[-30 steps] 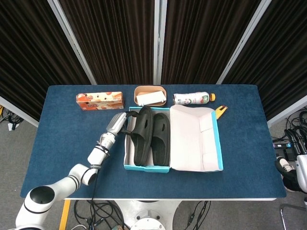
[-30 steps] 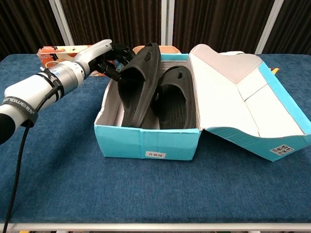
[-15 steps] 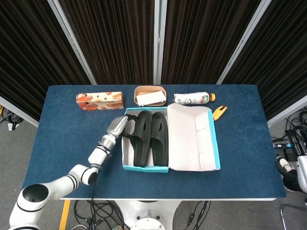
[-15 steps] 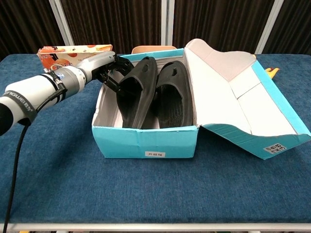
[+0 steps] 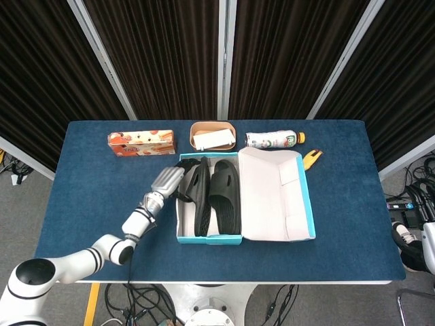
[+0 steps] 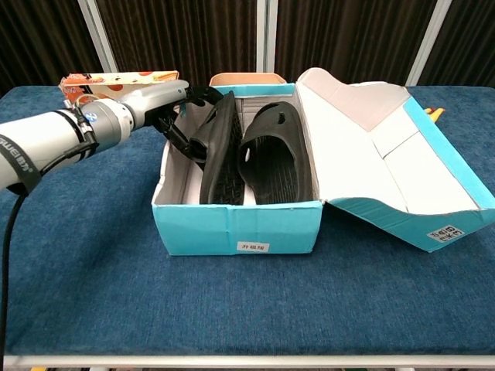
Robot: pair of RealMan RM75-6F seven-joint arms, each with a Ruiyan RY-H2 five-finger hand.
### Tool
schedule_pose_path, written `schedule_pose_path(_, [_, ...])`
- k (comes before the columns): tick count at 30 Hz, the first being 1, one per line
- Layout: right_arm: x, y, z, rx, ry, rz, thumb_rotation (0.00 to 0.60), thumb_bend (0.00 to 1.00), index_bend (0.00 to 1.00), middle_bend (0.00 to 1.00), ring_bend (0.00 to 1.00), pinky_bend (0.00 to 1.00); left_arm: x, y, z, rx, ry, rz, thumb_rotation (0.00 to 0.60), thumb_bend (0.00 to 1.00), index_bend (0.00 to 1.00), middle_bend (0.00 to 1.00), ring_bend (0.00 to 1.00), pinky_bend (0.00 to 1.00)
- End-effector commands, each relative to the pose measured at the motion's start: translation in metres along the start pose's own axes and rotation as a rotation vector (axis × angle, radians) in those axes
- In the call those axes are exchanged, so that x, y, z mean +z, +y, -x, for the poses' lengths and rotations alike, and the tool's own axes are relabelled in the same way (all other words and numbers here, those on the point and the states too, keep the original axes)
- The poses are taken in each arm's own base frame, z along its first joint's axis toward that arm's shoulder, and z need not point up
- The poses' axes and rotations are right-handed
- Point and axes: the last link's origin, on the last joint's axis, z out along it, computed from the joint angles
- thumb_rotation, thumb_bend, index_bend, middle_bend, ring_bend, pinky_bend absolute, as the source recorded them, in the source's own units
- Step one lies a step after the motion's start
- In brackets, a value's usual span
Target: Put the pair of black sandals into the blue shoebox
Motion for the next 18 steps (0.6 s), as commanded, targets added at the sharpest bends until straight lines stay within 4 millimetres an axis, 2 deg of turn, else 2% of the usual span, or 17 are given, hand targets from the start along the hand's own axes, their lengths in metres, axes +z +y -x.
schedule_pose_path(1, [-0.001, 0.001, 0.0, 0.002, 0.001, -0.001, 0.6, 0.15, 0.01, 0.11, 0.0, 0.08, -0.005, 0.003, -0.009, 0.087, 0.002, 0.022, 0.6, 0.0, 0.09, 0.06, 0.0, 0.22])
schedule_pose_path(8, [-0.002, 0.003, -0.001, 0.006, 0.004, -0.003, 0.6, 0.16, 0.01, 0.11, 0.0, 0.08, -0.019, 0.011, -0.04, 0.303, -0.03, 0.029, 0.6, 0.0, 0.09, 0.04, 0.0, 0.19])
schedule_pose_path(13, [-0.003, 0.004, 0.0, 0.007, 0.004, -0.004, 0.6, 0.16, 0.01, 0.11, 0.0, 0.08, -0.037, 0.028, -0.066, 0.325, -0.019, 0.042, 0.6, 0.0, 0.1, 0.04, 0.0, 0.19])
schedule_pose_path(18, [-0.002, 0.003, 0.001, 0.011, 0.002, -0.009, 0.6, 0.16, 0.01, 0.11, 0.0, 0.08, -0.037, 0.049, -0.066, 0.268, -0.044, 0.095, 0.6, 0.0, 0.23, 0.14, 0.0, 0.19])
